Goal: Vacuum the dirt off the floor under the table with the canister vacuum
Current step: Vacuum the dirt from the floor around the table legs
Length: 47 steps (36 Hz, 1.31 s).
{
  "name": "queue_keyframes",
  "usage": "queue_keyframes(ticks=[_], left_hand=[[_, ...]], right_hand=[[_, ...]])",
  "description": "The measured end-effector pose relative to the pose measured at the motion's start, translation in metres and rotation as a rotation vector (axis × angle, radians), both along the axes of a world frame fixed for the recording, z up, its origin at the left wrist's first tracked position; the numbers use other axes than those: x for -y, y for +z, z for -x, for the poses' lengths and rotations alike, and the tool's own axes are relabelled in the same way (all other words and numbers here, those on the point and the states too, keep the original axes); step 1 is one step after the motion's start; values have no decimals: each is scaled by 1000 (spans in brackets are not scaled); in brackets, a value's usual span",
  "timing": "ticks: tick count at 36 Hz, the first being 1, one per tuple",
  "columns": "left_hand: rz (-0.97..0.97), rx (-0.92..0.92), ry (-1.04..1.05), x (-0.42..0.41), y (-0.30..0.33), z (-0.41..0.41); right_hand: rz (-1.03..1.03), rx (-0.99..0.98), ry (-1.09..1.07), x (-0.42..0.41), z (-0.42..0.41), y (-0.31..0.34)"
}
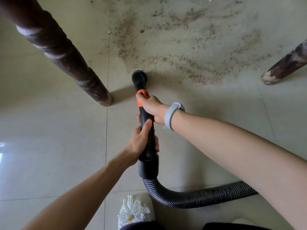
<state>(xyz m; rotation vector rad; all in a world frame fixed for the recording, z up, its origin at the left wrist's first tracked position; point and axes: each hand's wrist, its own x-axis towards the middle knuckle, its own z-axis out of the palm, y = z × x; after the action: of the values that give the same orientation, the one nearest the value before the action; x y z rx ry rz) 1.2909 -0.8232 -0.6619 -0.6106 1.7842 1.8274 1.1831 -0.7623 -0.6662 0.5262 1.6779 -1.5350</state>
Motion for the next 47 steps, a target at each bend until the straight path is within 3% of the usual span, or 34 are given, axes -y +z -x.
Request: queue_keyframes(ticks=[11,28,41,47], left_hand=[[-12,25,-234,-30,5,-1],[2,14,-498,-82,6,2],[23,6,-703,-131,0,17],[102,-88,-809,-141,-2,19]], right_hand=[[-92,-1,-125,-47,-12,-4],[-39,66,-361,-130,-30,-7],[-27,96,-655,-204,-41,0],[4,54,-780,-223,-41,2]])
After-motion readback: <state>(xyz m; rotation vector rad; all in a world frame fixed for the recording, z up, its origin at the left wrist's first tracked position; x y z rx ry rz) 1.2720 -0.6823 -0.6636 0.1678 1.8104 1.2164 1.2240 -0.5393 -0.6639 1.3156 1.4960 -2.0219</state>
